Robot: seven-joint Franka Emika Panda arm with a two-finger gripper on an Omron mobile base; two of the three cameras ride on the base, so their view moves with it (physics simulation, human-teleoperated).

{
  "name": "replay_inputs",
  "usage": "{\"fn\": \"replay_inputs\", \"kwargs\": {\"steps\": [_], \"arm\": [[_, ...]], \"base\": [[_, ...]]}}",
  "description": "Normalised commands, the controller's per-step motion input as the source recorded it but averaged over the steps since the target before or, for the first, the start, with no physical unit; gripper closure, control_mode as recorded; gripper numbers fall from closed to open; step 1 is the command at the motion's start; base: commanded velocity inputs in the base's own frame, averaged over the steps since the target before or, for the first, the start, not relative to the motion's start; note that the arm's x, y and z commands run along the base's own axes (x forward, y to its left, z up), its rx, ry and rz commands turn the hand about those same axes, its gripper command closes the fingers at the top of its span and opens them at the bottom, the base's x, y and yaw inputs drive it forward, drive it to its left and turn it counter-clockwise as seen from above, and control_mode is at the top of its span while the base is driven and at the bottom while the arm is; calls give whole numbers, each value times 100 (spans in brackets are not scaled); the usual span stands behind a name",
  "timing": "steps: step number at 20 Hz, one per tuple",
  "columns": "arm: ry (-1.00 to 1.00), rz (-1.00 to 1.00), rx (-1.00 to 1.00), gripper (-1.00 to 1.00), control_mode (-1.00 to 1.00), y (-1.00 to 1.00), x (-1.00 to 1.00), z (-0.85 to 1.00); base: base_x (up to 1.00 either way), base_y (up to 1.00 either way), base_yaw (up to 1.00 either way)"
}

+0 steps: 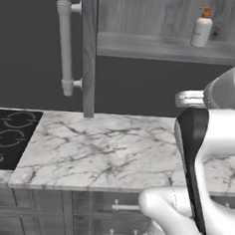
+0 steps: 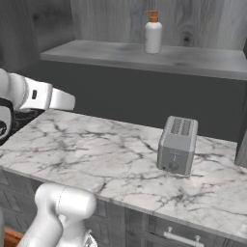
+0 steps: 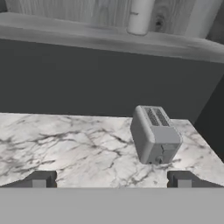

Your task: Locate and retrieve the dish brush and soap dispenser from the cabinet. Place them next to the sink.

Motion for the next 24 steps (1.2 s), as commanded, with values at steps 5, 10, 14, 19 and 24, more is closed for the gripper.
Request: {"fn": "replay_inputs", "kwargs": {"steps": [5,10,14,19,24], "arm": [[-11,0,-1,-100,-100,-5,-16,73],[-2,0,0,-100,-100,-32,14,55],[-5,-5,0,-100,-100,-28,43,14],[-10,-25,5,-100,-100,-27,41,-19],[0,-2,4,-100,-100,-18,10,-2]], "base": [[0,0,0],[0,0,0],[0,0,0],[0,0,0],[0,0,0]]}}
